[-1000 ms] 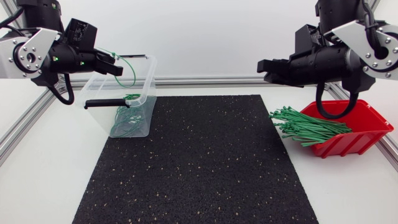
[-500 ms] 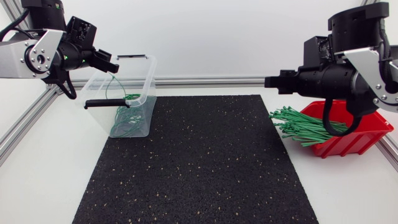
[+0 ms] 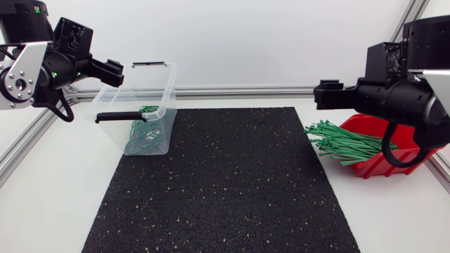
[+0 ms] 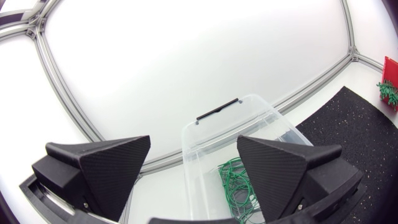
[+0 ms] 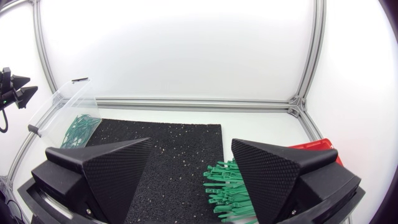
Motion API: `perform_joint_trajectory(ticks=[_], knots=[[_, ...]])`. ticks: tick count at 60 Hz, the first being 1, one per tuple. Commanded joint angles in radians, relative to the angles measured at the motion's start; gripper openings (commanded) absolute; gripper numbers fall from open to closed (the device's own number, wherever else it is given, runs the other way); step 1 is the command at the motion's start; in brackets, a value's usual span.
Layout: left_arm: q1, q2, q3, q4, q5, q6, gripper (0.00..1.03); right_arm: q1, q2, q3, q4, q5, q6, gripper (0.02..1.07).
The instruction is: Take a green cable tie from the red box, thread the tail through the head to close it, then place it in the transparent bin on the left.
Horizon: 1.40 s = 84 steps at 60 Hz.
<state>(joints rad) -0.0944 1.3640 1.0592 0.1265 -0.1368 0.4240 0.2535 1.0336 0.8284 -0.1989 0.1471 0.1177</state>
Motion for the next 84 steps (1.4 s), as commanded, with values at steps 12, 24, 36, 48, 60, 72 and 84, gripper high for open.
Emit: perform_joint_trajectory(ticks=[12,24,36,48,60,72,84], knots=[[0.015,-0.195,-0.165,0.082,-0.004,-0.024,0.99,-0.059,-0.07,-0.08,0.049,0.009,-0.05,1.03],[0.024,-0.296,-0.237,0.039,-0.006,-0.051,0.99,-0.091,-0.144,-0.14,0.088,0.006,-0.07,1.03],[0.032,-0.407,-0.363,0.067,0.006,-0.085,0.99,-0.102,-0.231,-0.193,0.119,0.014,-0.073,1.03],[0.062,-0.522,-0.455,0.082,0.022,-0.125,0.99,-0.131,-0.297,-0.247,0.135,0.016,-0.087,1.03],[0.088,-0.591,-0.527,0.104,0.055,-0.154,0.99,-0.165,-0.348,-0.31,0.187,0.006,-0.122,1.03],[0.133,-0.661,-0.587,0.099,0.101,-0.194,0.99,-0.201,-0.434,-0.347,0.184,-0.018,-0.142,1.03],[0.139,-0.755,-0.679,0.14,0.101,-0.229,0.99,-0.212,-0.506,-0.384,0.179,-0.024,-0.141,1.03]])
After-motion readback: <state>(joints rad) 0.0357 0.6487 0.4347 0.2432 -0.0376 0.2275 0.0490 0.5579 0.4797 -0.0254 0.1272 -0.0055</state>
